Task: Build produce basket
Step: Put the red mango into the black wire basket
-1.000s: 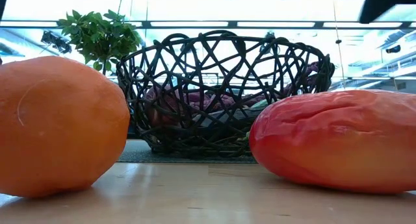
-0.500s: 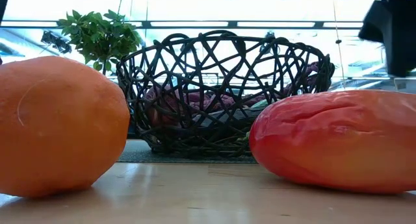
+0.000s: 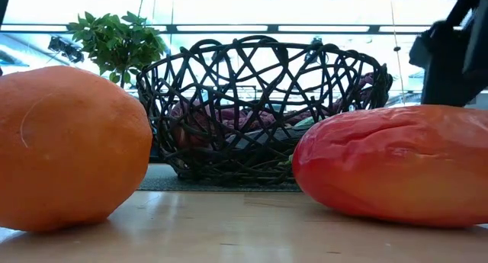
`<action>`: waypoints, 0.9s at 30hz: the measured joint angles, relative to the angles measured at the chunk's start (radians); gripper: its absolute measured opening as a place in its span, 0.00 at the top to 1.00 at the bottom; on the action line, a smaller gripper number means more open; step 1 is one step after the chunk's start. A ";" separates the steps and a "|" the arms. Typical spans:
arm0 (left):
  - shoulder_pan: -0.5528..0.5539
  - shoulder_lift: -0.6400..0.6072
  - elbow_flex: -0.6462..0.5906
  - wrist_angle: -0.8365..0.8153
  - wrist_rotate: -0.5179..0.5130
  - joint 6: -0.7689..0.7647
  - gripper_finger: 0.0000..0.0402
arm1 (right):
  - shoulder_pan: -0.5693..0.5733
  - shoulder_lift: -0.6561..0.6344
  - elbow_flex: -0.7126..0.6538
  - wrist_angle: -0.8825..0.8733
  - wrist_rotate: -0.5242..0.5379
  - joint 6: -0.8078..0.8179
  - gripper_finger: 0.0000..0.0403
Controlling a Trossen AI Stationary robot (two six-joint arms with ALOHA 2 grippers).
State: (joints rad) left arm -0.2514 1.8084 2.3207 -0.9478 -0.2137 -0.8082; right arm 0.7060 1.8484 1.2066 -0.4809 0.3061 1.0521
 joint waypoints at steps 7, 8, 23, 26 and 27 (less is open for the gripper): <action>-0.017 0.000 0.000 0.001 -0.005 0.000 0.32 | -0.012 0.000 -0.051 0.110 0.049 0.073 0.15; -0.017 0.000 0.000 0.004 -0.015 0.000 0.32 | -0.015 0.000 -0.057 0.114 0.048 0.072 0.14; -0.017 -0.005 0.000 0.081 -0.049 -0.003 0.44 | -0.061 0.002 -0.182 0.262 0.041 0.026 0.15; -0.022 -0.005 0.000 0.081 -0.049 -0.019 0.46 | -0.070 0.001 -0.190 0.257 0.036 -0.018 0.18; -0.022 -0.005 0.000 0.081 -0.049 -0.019 0.47 | -0.072 0.001 -0.191 0.249 0.037 -0.034 0.19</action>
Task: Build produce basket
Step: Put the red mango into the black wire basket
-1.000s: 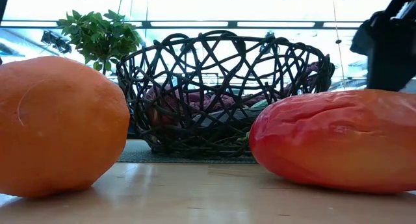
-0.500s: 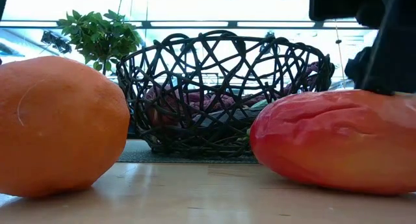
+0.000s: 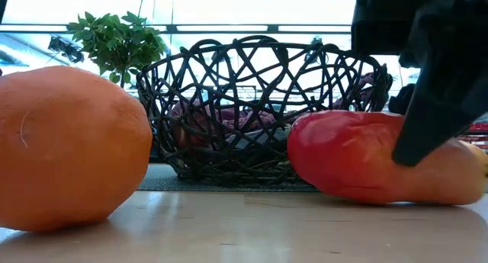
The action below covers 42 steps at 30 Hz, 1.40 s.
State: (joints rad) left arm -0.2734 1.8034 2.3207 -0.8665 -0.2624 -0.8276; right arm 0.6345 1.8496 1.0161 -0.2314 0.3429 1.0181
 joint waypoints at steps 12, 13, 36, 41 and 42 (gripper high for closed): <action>-0.020 0.000 0.000 -0.004 0.001 0.022 0.52 | -0.004 0.000 0.018 -0.012 -0.079 -0.098 0.35; -0.021 0.000 0.000 -0.004 0.001 0.026 0.52 | -0.002 0.000 0.029 -0.014 -0.117 -0.109 0.35; 0.076 -0.153 0.002 -0.473 0.008 0.189 0.56 | -0.164 -0.152 0.404 -0.422 0.112 -0.027 0.33; 0.082 -0.167 0.002 -0.576 0.008 0.338 0.57 | -0.256 -0.152 0.405 -0.501 0.024 0.091 0.29; 0.082 -0.167 0.002 -0.600 0.008 0.368 0.57 | -0.269 -0.152 0.405 -0.517 0.001 0.098 0.27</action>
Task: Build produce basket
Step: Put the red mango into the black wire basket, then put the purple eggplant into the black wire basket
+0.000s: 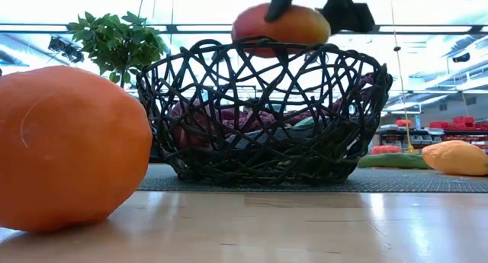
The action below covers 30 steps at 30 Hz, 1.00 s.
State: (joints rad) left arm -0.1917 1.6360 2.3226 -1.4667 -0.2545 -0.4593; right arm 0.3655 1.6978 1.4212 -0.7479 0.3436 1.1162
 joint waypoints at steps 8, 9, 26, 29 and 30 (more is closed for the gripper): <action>0.004 0.020 -0.002 -0.059 -0.037 0.134 0.48 | -0.054 0.000 0.000 -0.053 -0.188 0.070 0.11; 0.005 0.027 -0.002 -0.062 -0.037 0.135 0.45 | -0.055 0.000 0.000 -0.050 -0.189 0.070 0.09; 0.004 0.047 -0.002 -0.102 -0.037 -0.086 0.20 | 0.111 -0.141 0.000 -0.379 -0.391 0.089 0.09; 0.002 0.047 -0.002 -0.100 -0.037 -0.139 0.22 | 0.186 -0.142 0.000 -0.381 -0.341 0.137 0.09; 0.002 0.047 -0.002 -0.099 -0.037 -0.158 0.22 | 0.206 -0.135 0.000 -0.381 -0.333 0.152 0.09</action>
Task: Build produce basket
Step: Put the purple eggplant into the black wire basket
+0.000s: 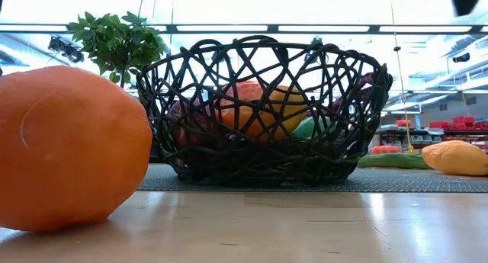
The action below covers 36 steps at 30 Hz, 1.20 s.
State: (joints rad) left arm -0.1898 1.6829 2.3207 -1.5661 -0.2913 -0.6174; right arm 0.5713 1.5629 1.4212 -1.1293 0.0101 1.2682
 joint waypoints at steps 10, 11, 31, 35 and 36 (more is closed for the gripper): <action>-0.001 0.000 0.000 0.016 -0.004 -0.132 0.23 | 0.232 0.036 -0.087 -0.052 -0.002 0.221 0.09; -0.007 0.000 0.000 0.023 -0.004 -0.147 0.23 | 0.257 0.036 -0.101 -0.043 0.005 0.254 0.09; -0.132 0.000 0.000 0.087 0.008 -0.165 0.23 | 0.429 0.034 -0.319 0.216 0.023 0.486 0.09; -0.135 0.000 0.000 0.087 0.008 -0.184 0.23 | 0.458 0.038 -0.331 0.228 0.012 0.491 0.09; -0.135 0.000 0.000 0.087 0.007 -0.185 0.23 | 0.464 0.038 -0.344 0.244 -0.001 0.500 0.09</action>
State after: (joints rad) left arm -0.3248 1.6829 2.3211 -1.4792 -0.2839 -0.8021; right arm 1.0350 1.6012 1.0767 -0.8855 0.0086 1.7678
